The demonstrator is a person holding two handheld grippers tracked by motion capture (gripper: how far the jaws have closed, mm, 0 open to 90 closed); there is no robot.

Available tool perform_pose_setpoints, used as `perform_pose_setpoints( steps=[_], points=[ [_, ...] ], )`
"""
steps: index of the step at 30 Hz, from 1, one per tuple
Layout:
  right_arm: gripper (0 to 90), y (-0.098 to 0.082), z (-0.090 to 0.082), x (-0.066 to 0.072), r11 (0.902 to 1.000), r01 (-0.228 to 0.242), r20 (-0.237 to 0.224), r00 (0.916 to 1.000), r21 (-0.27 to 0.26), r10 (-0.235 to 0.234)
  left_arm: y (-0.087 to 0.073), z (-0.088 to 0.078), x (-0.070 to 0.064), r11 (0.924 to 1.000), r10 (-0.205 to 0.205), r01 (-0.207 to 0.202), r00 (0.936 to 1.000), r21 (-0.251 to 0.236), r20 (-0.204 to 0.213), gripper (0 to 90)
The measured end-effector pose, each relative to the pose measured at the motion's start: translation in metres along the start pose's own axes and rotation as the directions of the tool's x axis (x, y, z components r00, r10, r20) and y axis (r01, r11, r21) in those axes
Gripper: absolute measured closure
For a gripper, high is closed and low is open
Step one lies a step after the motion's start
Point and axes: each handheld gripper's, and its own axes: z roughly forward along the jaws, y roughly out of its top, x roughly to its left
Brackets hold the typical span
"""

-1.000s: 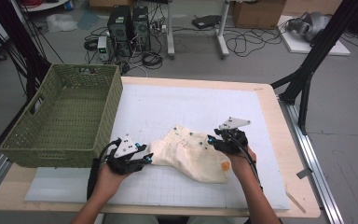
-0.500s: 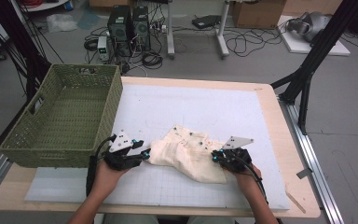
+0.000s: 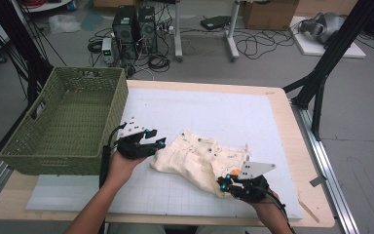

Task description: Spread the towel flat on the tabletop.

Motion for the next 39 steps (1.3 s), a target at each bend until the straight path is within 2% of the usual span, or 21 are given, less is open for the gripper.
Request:
perform_pose_setpoints(
  steps=[2,7,9,12,16,17,19,20,21,22,23,26,27,29,31,32,33,34,36,38,39],
  points=[
    [83.7,-0.005,0.002,0.008,0.9998,0.004,-0.039,0.9992,0.017,-0.003,0.004,0.016,0.001,0.9998,-0.014,0.014,0.9999,0.016,-0.002,47.1],
    [83.6,-0.014,0.004,0.018,0.9980,0.012,-0.103,0.9946,0.062,-0.006,0.012,0.059,0.007,0.9950,-0.026,0.026,0.9997,0.097,0.002,43.6],
    [83.6,-0.015,0.003,0.021,0.9971,0.022,-0.119,0.9928,0.073,-0.013,0.014,0.074,0.010,0.9890,-0.032,0.031,0.9995,0.145,0.007,43.1],
    [83.3,-0.020,0.000,0.023,0.9963,0.027,-0.141,0.9899,0.081,-0.016,0.013,0.091,0.010,0.9819,-0.042,0.040,0.9991,0.185,0.004,41.5],
    [77.0,-0.023,-0.006,0.021,0.9979,0.010,-0.135,0.9908,0.064,-0.001,0.003,0.108,0.007,0.9609,-0.017,0.020,0.9998,0.276,-0.012,42.0],
    [75.5,-0.022,-0.008,0.020,0.9986,0.002,-0.133,0.9910,0.054,0.005,0.000,0.110,0.007,0.9534,-0.005,0.007,1.0000,0.302,-0.006,44.1],
    [71.5,-0.021,-0.012,0.019,0.9998,-0.004,-0.139,0.9903,0.021,0.007,-0.001,0.109,0.003,0.9483,0.068,-0.057,0.9974,0.312,-0.024,57.1],
    [69.9,-0.020,-0.014,0.018,0.9998,-0.014,-0.139,0.9902,0.011,0.015,0.000,0.107,0.003,0.9472,0.069,-0.071,0.9974,0.313,0.020,73.4],
    [67.5,-0.019,-0.018,0.016,0.9997,-0.022,-0.133,0.9909,-0.008,0.020,0.000,0.107,0.002,0.9436,0.085,-0.085,0.9963,0.320,0.014,84.7],
    [66.0,-0.019,-0.020,0.015,0.9994,-0.027,-0.123,0.9921,-0.020,0.024,0.001,0.105,0.002,0.9402,0.099,-0.098,0.9950,0.326,0.013,86.0],
    [65.8,-0.017,-0.024,0.012,0.9986,-0.042,-0.118,0.9923,-0.033,0.038,0.002,0.103,0.003,0.9407,0.097,-0.092,0.9953,0.327,0.000,86.4],
    [64.5,-0.014,-0.034,0.000,0.9938,-0.062,-0.074,0.9957,-0.093,0.055,0.004,0.091,0.009,0.9559,0.077,-0.060,0.9959,0.287,-0.048,86.5],
    [64.5,-0.012,-0.036,-0.003,0.9925,-0.070,-0.064,0.9959,-0.100,0.063,0.005,0.084,0.011,0.9648,0.071,-0.053,0.9956,0.258,-0.061,86.5],
    [65.6,-0.008,-0.039,-0.015,0.9869,-0.088,-0.045,0.9956,-0.135,0.082,0.006,0.075,0.016,0.9739,0.055,-0.034,0.9945,0.225,-0.089,86.5],
    [64.4,-0.003,-0.038,-0.027,0.9804,-0.116,-0.019,0.9933,-0.159,0.114,0.006,0.068,0.020,0.9801,0.030,-0.010,0.9947,0.198,-0.099,86.5],
    [64.1,0.000,-0.036,-0.035,0.9789,-0.124,0.019,0.9916,-0.163,0.128,0.006,0.064,0.022,0.9822,0.025,-0.005,0.9942,0.188,-0.105,86.5],
    [62.6,0.003,-0.033,-0.043,0.9790,-0.138,0.074,0.9859,-0.150,0.150,0.006,0.061,0.023,0.9840,0.026,-0.006,0.9938,0.178,-0.108,86.5],
    [61.4,0.004,-0.028,-0.051,0.9797,-0.151,0.145,0.9748,-0.132,0.170,0.006,0.058,0.024,0.9853,0.019,0.000,0.9936,0.171,-0.111,86.5],
    [57.9,0.004,-0.014,-0.069,0.9742,-0.215,0.269,0.9364,-0.069,0.226,0.005,0.055,0.026,0.9850,0.011,0.009,0.9937,0.172,-0.111,86.5],
    [49.7,0.001,0.002,-0.083,0.9685,-0.248,0.392,0.8937,0.025,0.219,0.004,0.053,0.027,0.9847,0.013,0.007,0.9933,0.174,-0.115,86.5],
    [48.6,-0.001,0.010,-0.089,0.9634,-0.259,0.418,0.8841,0.067,0.209,0.003,0.052,0.027,0.9856,0.013,0.007,0.9925,0.169,-0.121,86.5]
  ],
)
